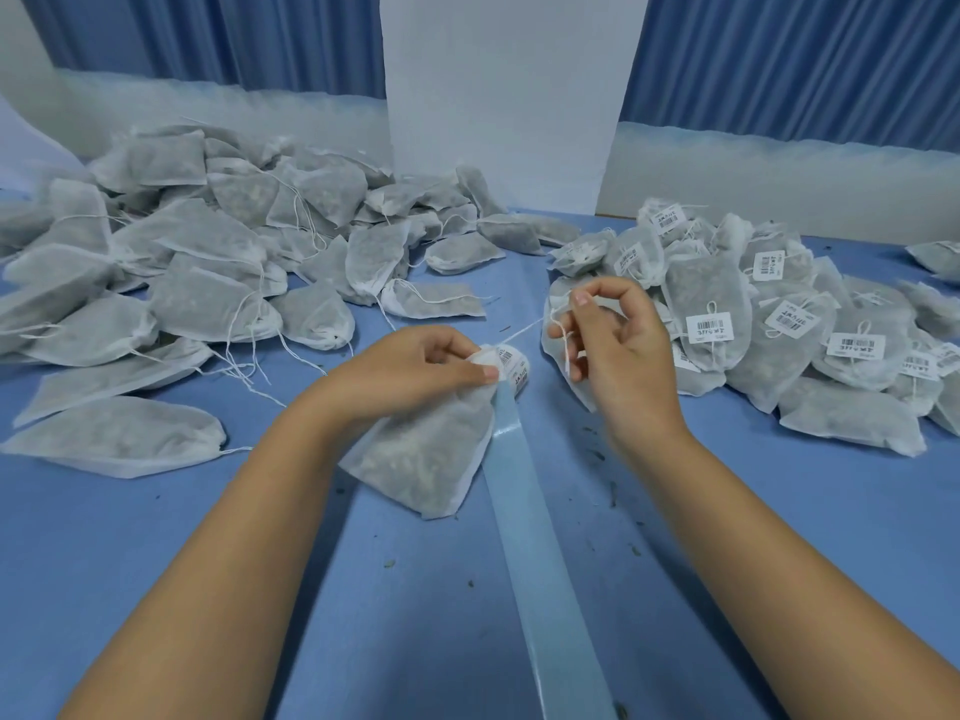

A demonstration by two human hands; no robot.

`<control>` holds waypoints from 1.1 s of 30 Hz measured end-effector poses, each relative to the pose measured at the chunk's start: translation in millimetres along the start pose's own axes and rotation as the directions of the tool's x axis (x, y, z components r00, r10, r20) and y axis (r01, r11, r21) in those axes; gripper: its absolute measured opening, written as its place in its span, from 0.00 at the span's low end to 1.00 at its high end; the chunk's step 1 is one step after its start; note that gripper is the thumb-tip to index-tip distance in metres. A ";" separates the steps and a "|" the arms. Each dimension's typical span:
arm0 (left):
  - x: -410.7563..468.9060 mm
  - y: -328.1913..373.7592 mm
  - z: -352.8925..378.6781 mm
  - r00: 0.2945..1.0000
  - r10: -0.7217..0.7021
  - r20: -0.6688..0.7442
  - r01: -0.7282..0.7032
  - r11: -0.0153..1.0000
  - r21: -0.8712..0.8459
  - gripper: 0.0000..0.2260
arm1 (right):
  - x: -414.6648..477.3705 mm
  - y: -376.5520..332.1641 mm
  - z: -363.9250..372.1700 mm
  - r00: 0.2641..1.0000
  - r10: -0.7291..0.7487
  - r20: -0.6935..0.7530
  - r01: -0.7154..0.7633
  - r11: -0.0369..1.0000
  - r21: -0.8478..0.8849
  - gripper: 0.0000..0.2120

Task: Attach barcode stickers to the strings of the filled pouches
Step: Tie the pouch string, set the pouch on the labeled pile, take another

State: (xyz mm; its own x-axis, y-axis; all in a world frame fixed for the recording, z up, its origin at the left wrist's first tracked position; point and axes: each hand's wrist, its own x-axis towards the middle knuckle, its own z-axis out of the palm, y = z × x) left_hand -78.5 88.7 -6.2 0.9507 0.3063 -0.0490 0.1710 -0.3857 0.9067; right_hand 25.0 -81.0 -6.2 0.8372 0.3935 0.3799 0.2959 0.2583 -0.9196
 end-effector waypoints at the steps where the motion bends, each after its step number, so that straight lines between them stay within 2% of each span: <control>1: 0.6 -1.7 -3.5 1.000 -0.011 -0.026 0.011 1.000 -0.004 0.13 | -0.6 -0.4 0.0 1.000 -0.017 0.006 0.017 1.000 -0.007 0.03; 5: 3.2 -5.0 -11.0 0.990 -0.015 -0.139 0.017 1.000 0.010 0.07 | -4.8 -2.0 3.0 0.993 -0.095 0.071 0.099 0.994 -0.054 0.03; 11: 10.1 -3.5 -7.7 0.924 -0.054 -0.378 0.012 0.994 -0.110 0.10 | -17.9 -1.2 11.7 0.959 -0.172 0.225 0.213 0.962 -0.170 0.05; 14: 11.1 -0.8 -4.3 0.900 -0.068 -0.430 -0.012 0.984 -0.180 0.13 | -23.3 3.3 15.2 0.935 -0.178 0.306 0.261 0.931 -0.256 0.06; 18: 10.0 4.2 -1.0 0.882 -0.088 -0.462 -0.063 0.951 -0.302 0.09 | -25.3 9.4 18.1 0.930 -0.150 0.334 0.263 0.909 -0.324 0.08; 20: 9.2 8.1 2.2 0.884 -0.105 -0.455 -0.087 0.921 -0.381 0.08 | -25.1 10.1 19.8 0.937 -0.120 0.329 0.231 0.918 -0.323 0.10; 23: 8.6 12.2 7.2 0.897 -0.119 -0.426 -0.127 0.854 -0.505 0.07 | -23.4 10.9 21.3 0.937 -0.082 0.340 0.176 0.950 -0.257 0.08; 27: 8.4 12.6 10.2 0.904 -0.110 -0.412 -0.133 0.846 -0.516 0.09 | -20.4 12.2 17.9 0.948 -0.088 0.306 0.156 0.966 -0.206 0.06; 29: 6.1 11.1 8.7 0.936 -0.085 -0.342 -0.116 0.843 -0.525 0.14 | -17.5 12.0 16.0 0.955 -0.107 0.276 0.159 0.972 -0.174 0.06; 31: 2.7 10.5 7.6 0.973 -0.047 -0.226 -0.066 0.882 -0.466 0.19 | -14.6 12.6 14.2 0.958 -0.117 0.263 0.160 0.976 -0.149 0.05; 33: 0.1 10.3 9.9 0.993 -0.037 -0.115 -0.013 0.917 -0.400 0.15 | -13.8 13.5 14.2 0.953 -0.106 0.285 0.153 0.977 -0.148 0.05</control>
State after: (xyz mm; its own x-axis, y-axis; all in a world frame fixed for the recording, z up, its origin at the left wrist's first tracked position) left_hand -74.1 76.1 -1.0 0.9075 0.4186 -0.0333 0.0411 -0.0095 0.9991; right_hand 10.9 -70.5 -22.5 0.6350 0.5988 0.4881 0.4855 0.1823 -0.8551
